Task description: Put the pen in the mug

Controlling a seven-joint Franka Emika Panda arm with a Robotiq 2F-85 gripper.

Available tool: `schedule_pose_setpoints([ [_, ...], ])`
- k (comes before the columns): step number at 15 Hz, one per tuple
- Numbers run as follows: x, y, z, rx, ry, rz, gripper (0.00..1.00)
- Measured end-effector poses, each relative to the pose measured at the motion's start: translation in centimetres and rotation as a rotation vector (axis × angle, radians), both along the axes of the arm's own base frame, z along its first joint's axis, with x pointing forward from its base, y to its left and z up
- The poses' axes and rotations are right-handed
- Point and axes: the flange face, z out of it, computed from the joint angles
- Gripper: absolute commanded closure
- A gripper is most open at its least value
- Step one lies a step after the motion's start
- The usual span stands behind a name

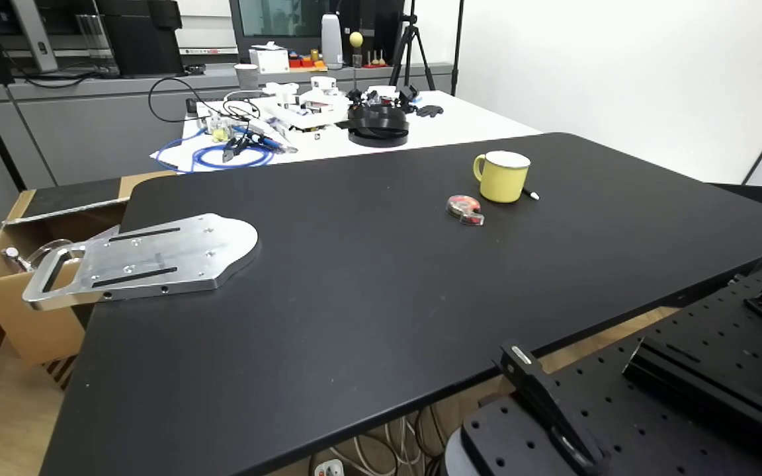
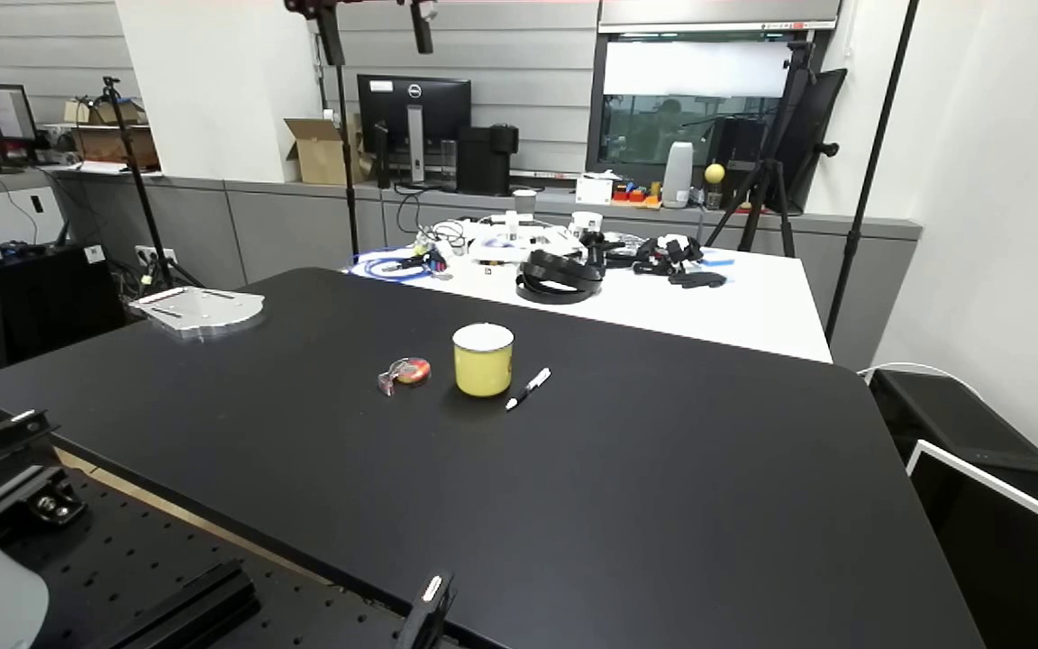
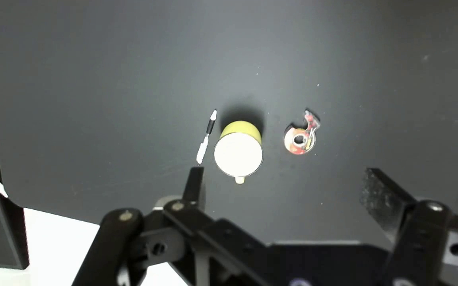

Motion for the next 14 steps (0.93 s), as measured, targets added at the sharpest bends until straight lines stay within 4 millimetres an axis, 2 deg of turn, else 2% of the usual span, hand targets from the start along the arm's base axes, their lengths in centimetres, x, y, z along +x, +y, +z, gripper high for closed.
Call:
schedule_pose_setpoints([
  [5,7.9,-2.9,-2.0,-0.005,-0.041,-0.038,0.0],
  [7,10.9,-4.0,-3.4,-0.002,-0.044,-0.048,0.0],
  [10,14.4,-5.5,-6.5,0.001,-0.031,-0.06,0.0],
  [14,17.3,-7.8,-11.7,0.012,-0.035,-0.073,0.0],
])
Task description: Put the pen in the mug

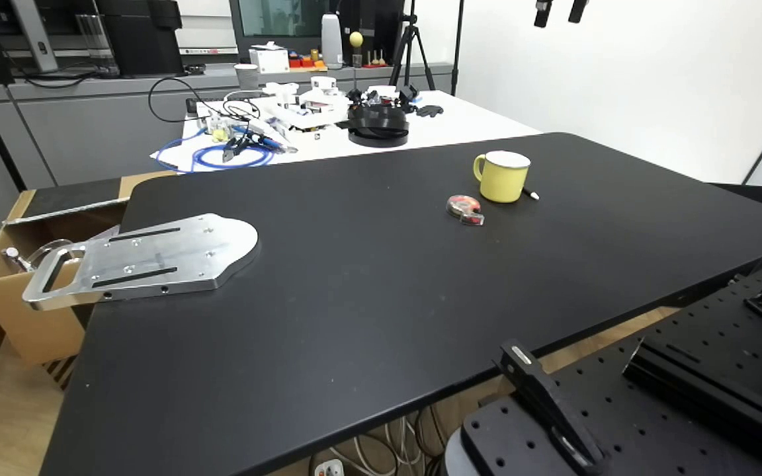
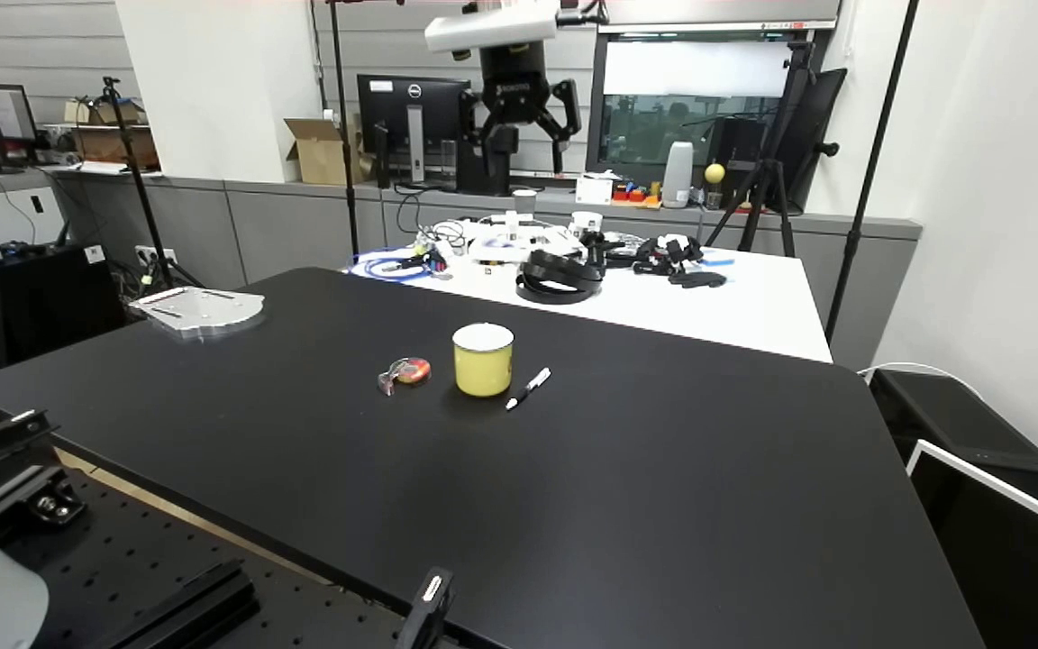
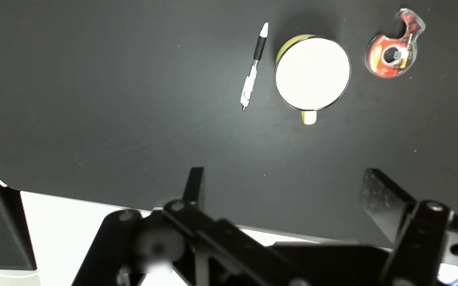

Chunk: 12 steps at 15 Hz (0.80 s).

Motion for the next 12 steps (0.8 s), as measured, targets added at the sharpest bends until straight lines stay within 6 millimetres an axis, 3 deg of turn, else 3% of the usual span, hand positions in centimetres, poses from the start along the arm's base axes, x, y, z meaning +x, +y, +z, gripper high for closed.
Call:
schedule_pose_setpoints([
  [6,1.2,-2.9,-7.5,0.026,-0.005,-0.063,0.0],
  [12,1.2,-5.0,-12.7,0.036,0.05,-0.103,0.0],
])
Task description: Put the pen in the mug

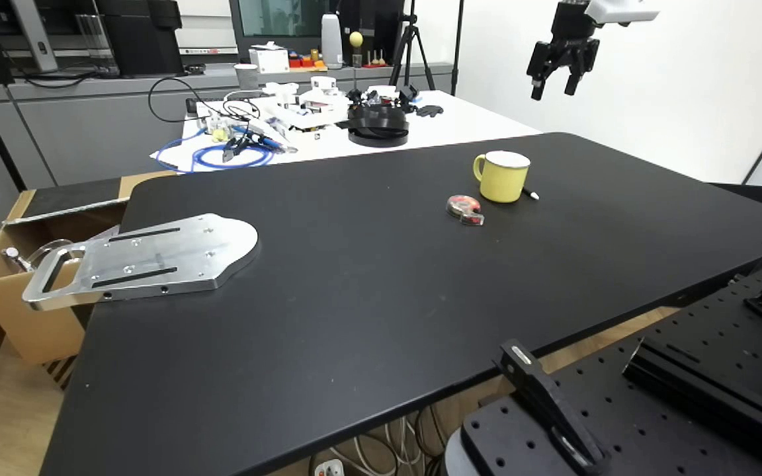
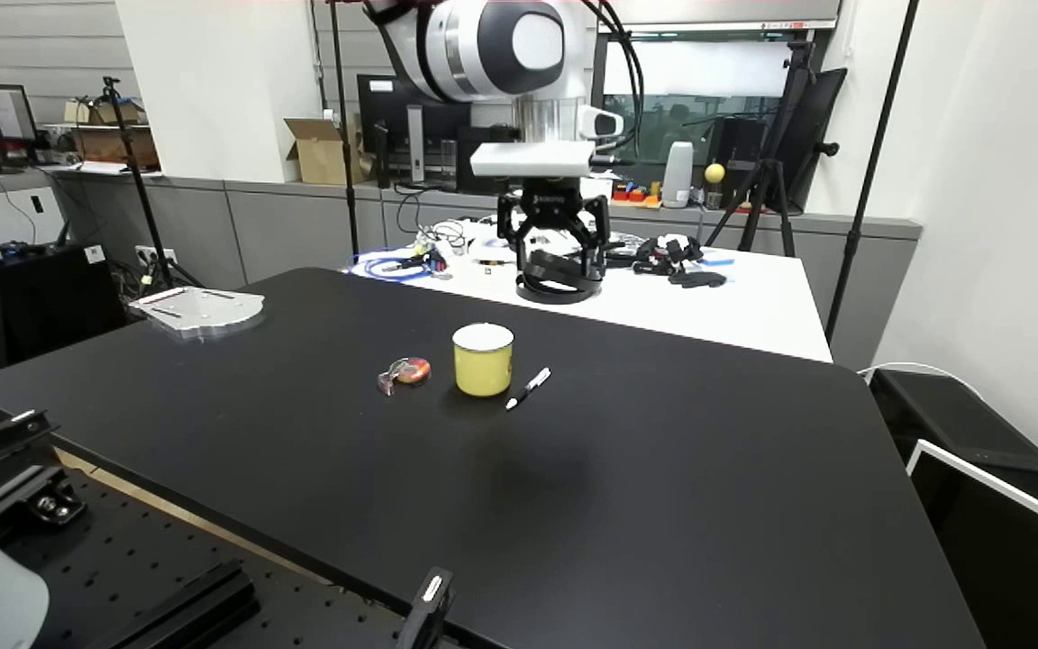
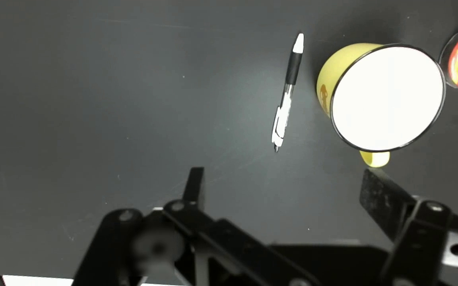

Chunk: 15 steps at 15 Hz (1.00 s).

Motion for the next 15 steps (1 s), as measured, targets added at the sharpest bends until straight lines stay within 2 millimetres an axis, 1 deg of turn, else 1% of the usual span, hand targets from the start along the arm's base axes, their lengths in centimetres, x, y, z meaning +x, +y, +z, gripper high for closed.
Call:
schedule_pose_setpoints([
  [2,-0.12,-0.53,-1.07,0.001,0.015,-0.006,0.0],
  [3,-0.14,-0.53,-1.23,0.002,0.017,-0.006,0.0],
  [15,-0.01,-0.19,-1.18,0.004,0.016,-0.001,0.0],
])
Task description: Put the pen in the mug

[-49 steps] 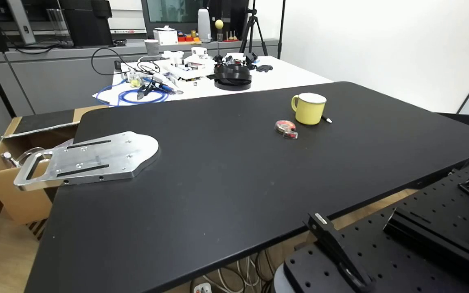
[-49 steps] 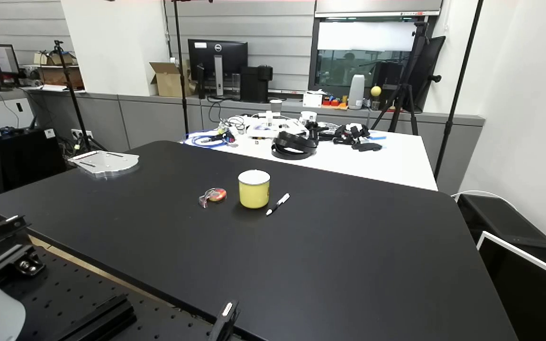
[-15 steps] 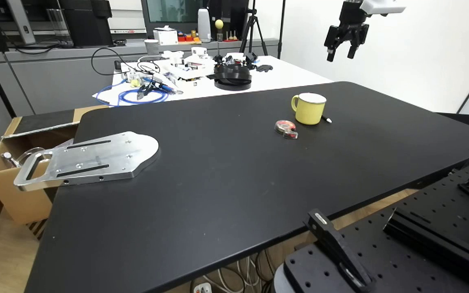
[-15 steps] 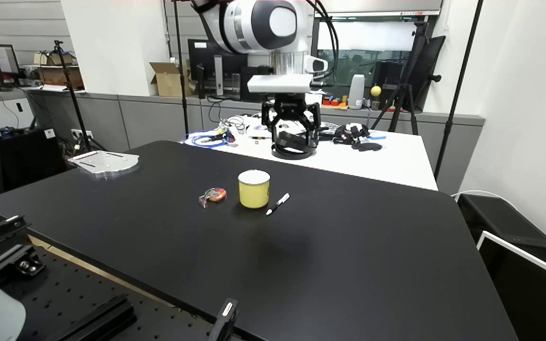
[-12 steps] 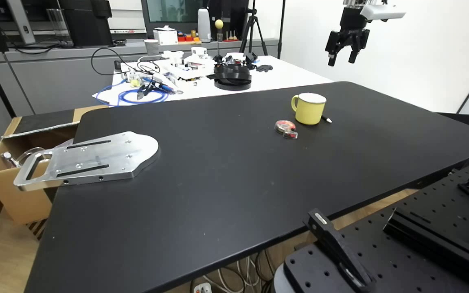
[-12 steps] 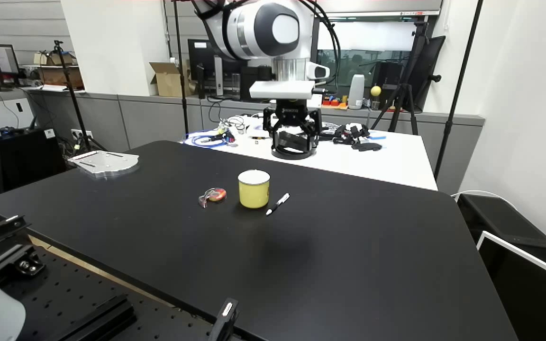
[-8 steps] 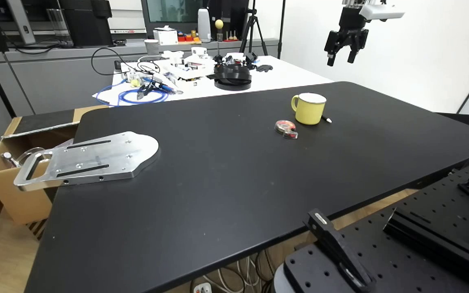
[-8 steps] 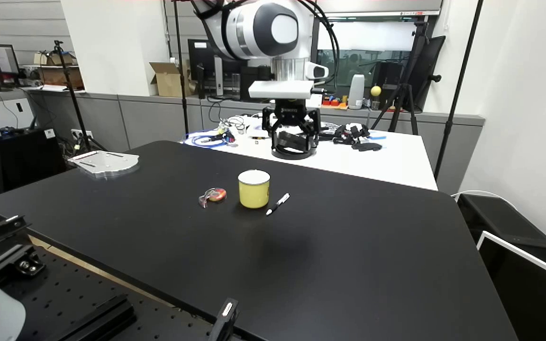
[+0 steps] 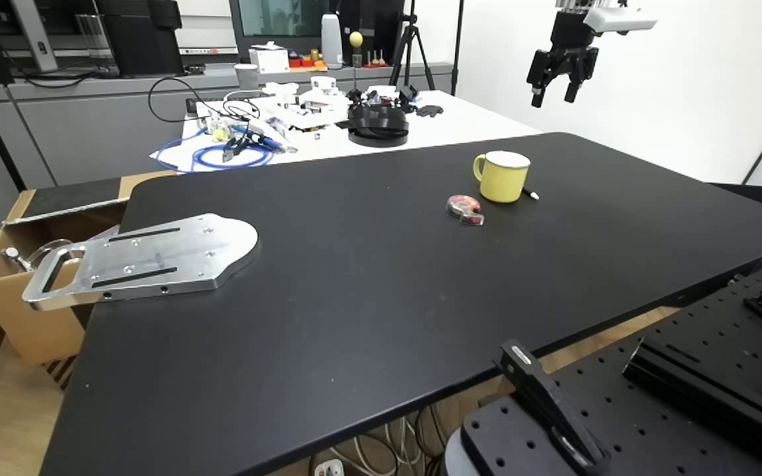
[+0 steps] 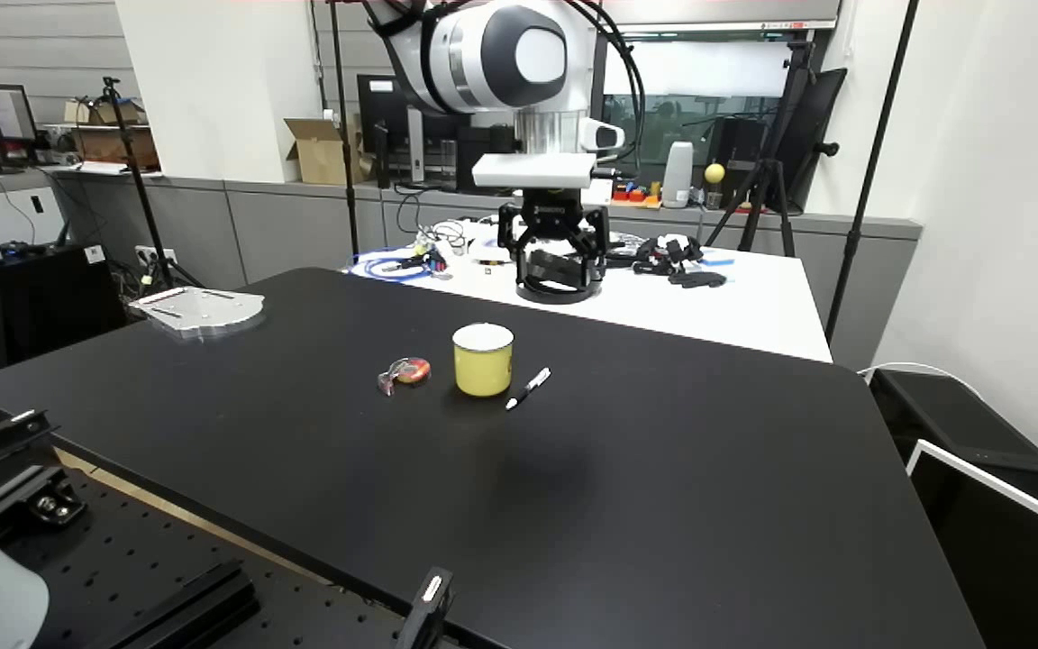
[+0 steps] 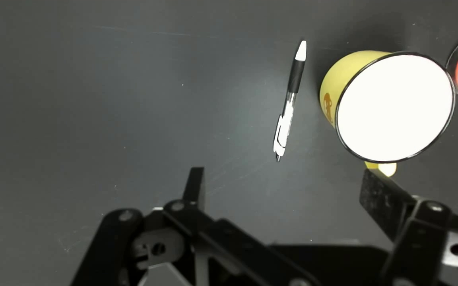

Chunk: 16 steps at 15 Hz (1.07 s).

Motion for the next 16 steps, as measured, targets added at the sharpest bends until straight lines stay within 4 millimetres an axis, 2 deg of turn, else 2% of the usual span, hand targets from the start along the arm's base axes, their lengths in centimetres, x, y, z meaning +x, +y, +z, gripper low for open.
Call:
schedule_pose_setpoints([
  [5,0.0,0.2,-0.2,0.001,0.005,0.004,0.0],
  [8,-0.2,-0.1,-0.9,0.006,0.02,-0.001,0.0],
  [16,-1.4,-1.9,-6.2,0.018,0.085,-0.034,0.0],
])
